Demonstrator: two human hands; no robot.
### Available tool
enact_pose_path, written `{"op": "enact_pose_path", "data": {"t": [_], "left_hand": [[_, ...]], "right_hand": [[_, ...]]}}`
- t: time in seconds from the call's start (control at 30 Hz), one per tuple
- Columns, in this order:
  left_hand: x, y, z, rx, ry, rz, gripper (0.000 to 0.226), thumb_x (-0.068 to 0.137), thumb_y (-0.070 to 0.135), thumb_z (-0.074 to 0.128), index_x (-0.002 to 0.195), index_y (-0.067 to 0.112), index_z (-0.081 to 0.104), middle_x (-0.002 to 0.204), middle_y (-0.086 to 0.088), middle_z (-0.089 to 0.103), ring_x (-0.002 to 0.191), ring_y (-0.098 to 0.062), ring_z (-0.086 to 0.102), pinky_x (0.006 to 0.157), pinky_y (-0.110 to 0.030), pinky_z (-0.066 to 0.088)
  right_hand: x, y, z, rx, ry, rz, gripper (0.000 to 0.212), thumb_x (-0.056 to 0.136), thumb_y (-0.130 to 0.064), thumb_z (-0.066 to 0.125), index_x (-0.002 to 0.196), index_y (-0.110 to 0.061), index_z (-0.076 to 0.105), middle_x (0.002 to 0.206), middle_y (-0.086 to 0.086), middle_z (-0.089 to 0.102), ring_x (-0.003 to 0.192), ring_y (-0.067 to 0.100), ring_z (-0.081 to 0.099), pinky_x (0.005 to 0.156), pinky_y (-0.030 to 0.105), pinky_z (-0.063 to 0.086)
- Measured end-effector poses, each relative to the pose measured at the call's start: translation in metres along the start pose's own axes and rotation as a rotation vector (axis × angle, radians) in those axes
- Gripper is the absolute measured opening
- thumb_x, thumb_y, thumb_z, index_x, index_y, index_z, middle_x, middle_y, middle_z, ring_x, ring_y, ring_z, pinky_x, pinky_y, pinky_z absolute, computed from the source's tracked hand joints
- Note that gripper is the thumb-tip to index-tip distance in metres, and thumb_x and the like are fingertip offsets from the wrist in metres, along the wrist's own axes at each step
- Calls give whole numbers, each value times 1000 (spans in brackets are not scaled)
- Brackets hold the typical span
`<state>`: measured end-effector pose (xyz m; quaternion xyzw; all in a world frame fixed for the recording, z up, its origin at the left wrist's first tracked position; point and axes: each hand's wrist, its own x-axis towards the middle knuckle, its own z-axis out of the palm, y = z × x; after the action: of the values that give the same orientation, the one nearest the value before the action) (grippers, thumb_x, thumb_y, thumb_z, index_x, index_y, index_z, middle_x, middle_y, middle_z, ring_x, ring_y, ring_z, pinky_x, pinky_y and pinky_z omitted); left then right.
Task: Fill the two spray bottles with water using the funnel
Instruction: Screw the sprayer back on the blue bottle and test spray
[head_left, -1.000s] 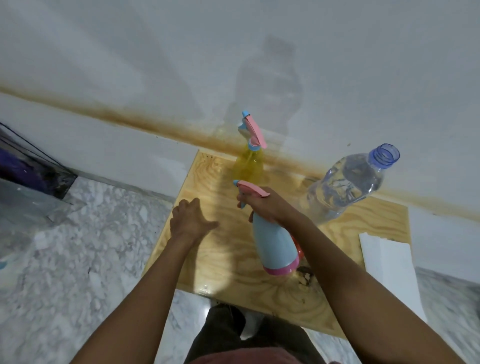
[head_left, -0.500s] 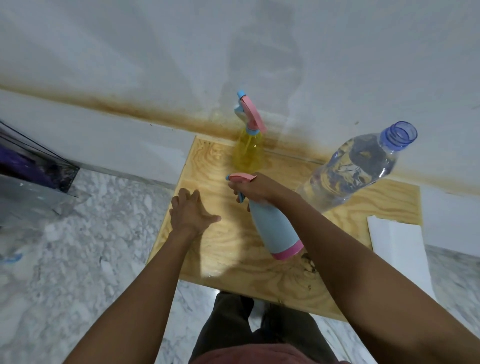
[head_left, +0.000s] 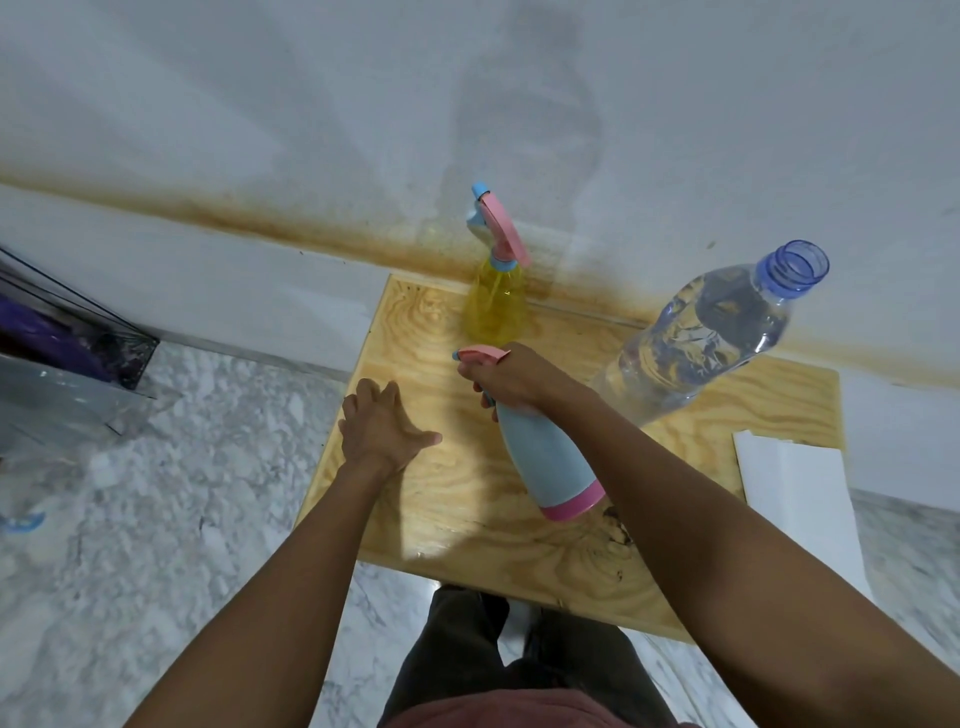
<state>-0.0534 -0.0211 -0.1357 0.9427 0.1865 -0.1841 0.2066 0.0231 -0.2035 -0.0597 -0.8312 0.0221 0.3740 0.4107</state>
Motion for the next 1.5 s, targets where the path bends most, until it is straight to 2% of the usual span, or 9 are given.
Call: {"op": "enact_pose_path", "data": {"t": [0.2,0.37,0.57,0.7,0.87,1.03,1.13,1.33,1.5], "left_hand": [[-1,-1,1,-15,1,11,102,64,61,81,144,16,38,149,-8,25,137,-33,23,109,-46,36],[-2,0,-1,-16,0,2,102,64,61,81,145,16,37,149,-7,24,137,-32,22,109,-45,35],[-3,-1,0,-26,-3,-6,103,64,61,81,146,18,36,150,-6,22,138,-31,21,110,-45,34],[-2,-1,0,-35,-4,-9,103,64,61,81,147,18,36,150,-6,22,139,-31,21,110,-45,34],[-2,0,0,-28,-1,-6,100,63,61,81,144,18,38,148,-6,23,137,-32,22,109,-45,35],[-2,-1,1,-28,3,-3,101,63,61,81,144,17,38,148,-6,24,136,-32,23,109,-44,35],[-1,-1,1,-32,0,-4,103,64,61,81,146,17,37,150,-7,23,138,-32,22,110,-45,34],[-1,0,1,-36,-3,-17,106,64,61,81,148,17,34,152,-6,22,140,-32,20,112,-46,33],[-1,0,1,-33,-8,-21,106,63,62,80,148,18,34,150,-5,22,139,-31,20,112,-45,33]], "right_hand": [[-1,-5,0,-93,-15,-12,44,86,-52,58,107,-16,70,88,6,74,80,24,73,84,47,60],[-2,-6,4,-113,47,-24,57,70,-62,54,106,-23,72,76,-1,74,71,19,73,81,49,60],[-3,-14,1,-175,-10,-13,32,89,-50,57,85,-20,67,88,4,75,84,24,71,91,45,56],[-1,-12,6,-177,49,-10,38,85,-53,57,90,-17,70,78,0,74,80,22,72,88,45,57],[-1,-7,4,-263,29,-24,46,86,-59,53,100,-18,69,91,0,74,84,23,71,90,45,56],[-5,0,7,-229,105,-37,43,86,-58,54,94,-18,69,82,-4,74,74,18,72,87,40,56],[-6,2,8,-220,21,-91,39,90,-54,54,105,-21,69,88,-5,73,68,16,71,86,40,57],[-12,15,5,-61,-33,-210,26,92,-40,62,99,-16,69,102,13,72,65,13,68,79,40,58],[-16,16,2,-2,-47,-246,19,91,-32,66,95,-14,70,99,13,71,63,10,65,68,31,55]]}}
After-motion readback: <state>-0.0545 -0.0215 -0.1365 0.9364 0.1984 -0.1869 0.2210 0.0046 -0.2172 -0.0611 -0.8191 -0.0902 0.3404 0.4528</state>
